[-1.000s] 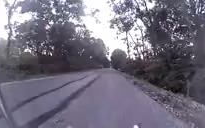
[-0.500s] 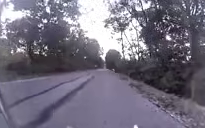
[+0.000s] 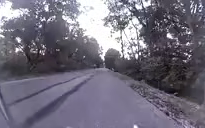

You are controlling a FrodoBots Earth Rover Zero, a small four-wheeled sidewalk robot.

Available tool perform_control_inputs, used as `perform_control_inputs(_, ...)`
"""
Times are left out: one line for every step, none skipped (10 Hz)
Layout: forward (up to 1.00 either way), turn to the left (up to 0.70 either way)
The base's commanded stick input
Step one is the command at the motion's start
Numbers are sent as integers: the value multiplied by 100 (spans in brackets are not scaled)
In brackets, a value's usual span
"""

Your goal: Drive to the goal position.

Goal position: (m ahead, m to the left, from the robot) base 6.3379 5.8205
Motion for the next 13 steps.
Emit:
perform_control_inputs(70,0)
perform_control_inputs(70,0)
perform_control_inputs(70,10)
perform_control_inputs(70,27)
perform_control_inputs(70,19)
perform_control_inputs(70,0)
perform_control_inputs(70,0)
perform_control_inputs(70,0)
perform_control_inputs(70,0)
perform_control_inputs(70,0)
perform_control_inputs(70,0)
perform_control_inputs(70,0)
perform_control_inputs(70,0)
